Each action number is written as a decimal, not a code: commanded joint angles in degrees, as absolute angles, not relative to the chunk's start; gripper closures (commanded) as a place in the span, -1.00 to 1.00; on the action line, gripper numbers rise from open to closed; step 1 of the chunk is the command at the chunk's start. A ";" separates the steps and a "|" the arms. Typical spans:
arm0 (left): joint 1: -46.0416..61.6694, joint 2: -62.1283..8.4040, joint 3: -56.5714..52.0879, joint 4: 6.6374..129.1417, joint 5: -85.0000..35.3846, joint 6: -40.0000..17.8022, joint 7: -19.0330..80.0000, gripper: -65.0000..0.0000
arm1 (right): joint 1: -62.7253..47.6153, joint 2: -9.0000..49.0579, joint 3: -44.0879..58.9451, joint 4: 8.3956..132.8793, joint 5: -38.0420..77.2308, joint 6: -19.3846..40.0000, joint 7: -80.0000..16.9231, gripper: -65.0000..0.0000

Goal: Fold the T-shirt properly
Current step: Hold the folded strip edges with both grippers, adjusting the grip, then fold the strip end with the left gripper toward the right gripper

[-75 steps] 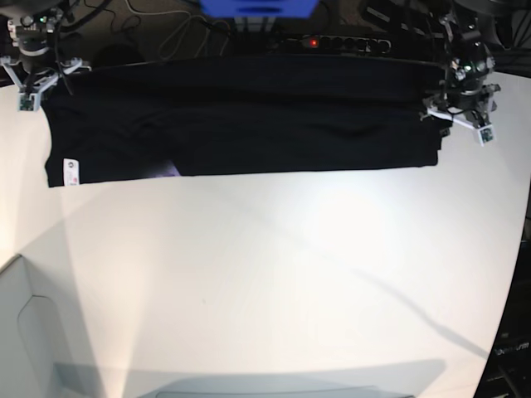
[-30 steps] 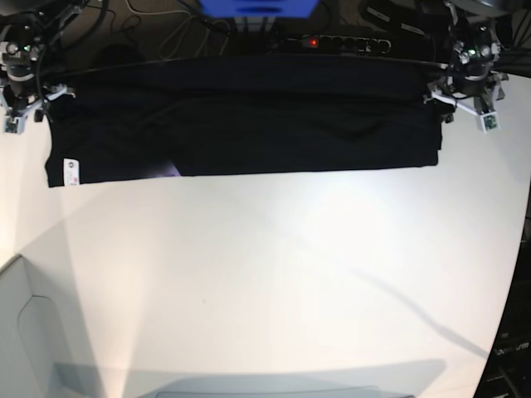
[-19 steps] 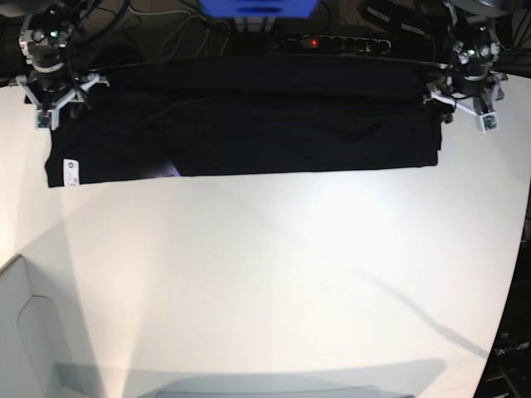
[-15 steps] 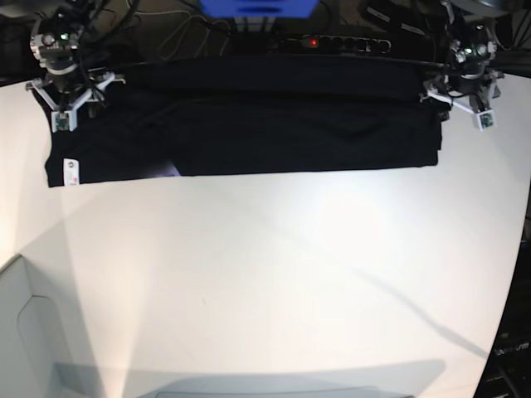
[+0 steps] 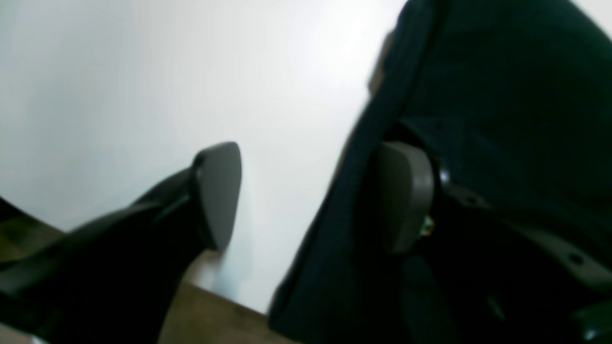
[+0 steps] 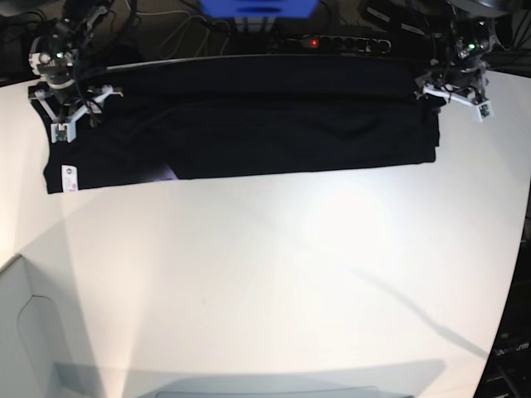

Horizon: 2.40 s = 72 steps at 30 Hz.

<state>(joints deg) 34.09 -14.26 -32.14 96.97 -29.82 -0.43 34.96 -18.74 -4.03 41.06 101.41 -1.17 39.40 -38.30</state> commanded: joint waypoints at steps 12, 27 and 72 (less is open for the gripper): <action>38.02 -14.64 -29.58 101.85 -31.43 -0.40 34.51 -0.30 | -18.77 -3.65 40.04 101.76 -1.63 40.00 -38.55 0.05; 40.31 -16.31 -34.24 106.59 -39.87 -0.40 34.77 -0.31 | -17.80 -3.65 39.78 101.85 -1.63 40.00 -38.55 0.05; 36.79 -15.78 -25.71 113.71 -40.22 -0.40 34.77 1.00 | -15.96 -3.56 39.69 101.76 -1.63 40.00 -38.55 0.05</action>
